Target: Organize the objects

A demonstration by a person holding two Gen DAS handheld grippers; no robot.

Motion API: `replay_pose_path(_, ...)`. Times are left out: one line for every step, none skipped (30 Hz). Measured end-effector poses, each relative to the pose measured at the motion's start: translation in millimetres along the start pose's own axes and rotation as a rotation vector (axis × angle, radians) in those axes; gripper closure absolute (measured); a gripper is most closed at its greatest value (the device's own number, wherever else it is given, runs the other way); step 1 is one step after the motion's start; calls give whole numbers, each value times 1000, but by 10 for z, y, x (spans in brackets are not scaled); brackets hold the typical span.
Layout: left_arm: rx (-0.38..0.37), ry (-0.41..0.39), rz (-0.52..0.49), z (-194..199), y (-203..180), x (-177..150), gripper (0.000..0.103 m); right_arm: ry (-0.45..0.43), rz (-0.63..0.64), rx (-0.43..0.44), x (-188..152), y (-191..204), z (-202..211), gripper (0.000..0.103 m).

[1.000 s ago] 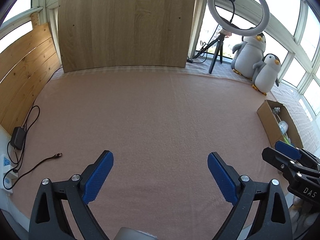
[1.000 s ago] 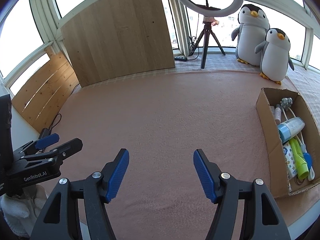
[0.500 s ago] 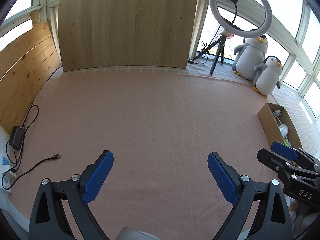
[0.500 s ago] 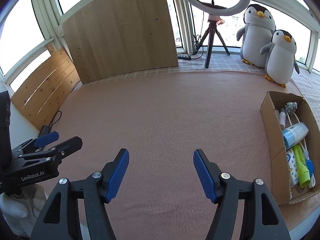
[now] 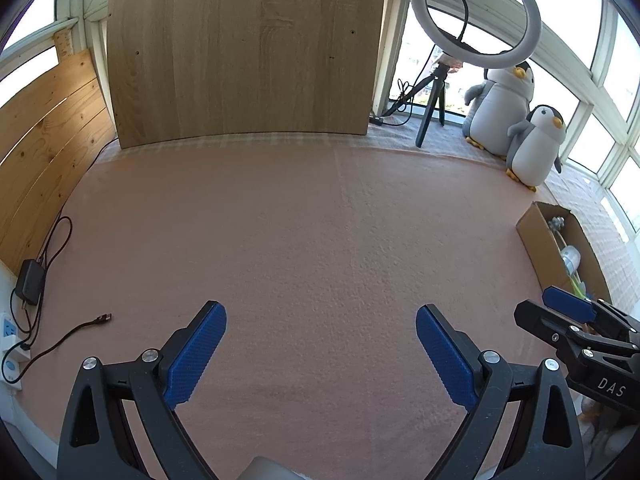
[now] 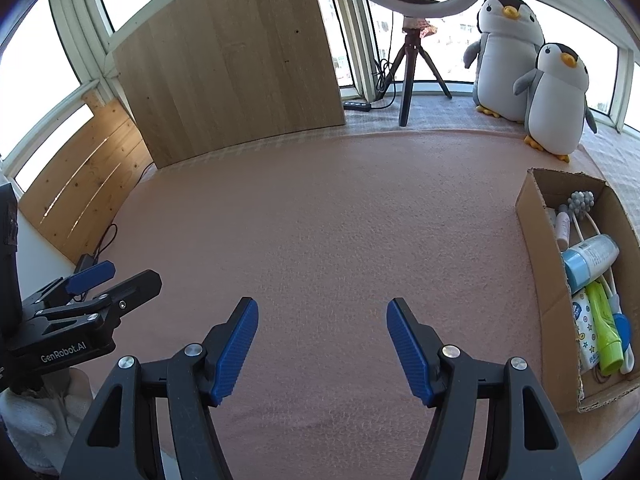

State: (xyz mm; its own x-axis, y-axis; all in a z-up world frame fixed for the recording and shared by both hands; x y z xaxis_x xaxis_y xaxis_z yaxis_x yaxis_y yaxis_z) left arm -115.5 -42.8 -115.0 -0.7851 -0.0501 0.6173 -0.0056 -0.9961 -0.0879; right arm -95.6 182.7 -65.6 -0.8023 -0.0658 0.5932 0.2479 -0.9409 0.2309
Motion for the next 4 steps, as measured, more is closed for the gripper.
replay_pose_path(0, 1, -3, -11, -15, 0, 5, 1, -3, -1, -2, -14, -7, 40)
replay_pose_path(1, 1, -4, -27, -25, 0, 5, 3, -4, -2, -6, -28, -20, 40)
replay_pose_path(1, 4, -5, -50, -32, -2, 5, 5, -6, -4, -15, -43, -33, 40)
replay_pose_path(1, 10, -7, -82, -39, -6, 5, 9, -6, -6, -22, -55, -52, 40)
Point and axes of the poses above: each gripper's, at about its wrist camera, not at the fingertips, and z roughly against the way its jaws point, y to its left, x to its top, the point moved 1 cm from there along -z, roughly the way its jaws point, and after that the axes turned 1 degree about -y, right-handed, at the moved point
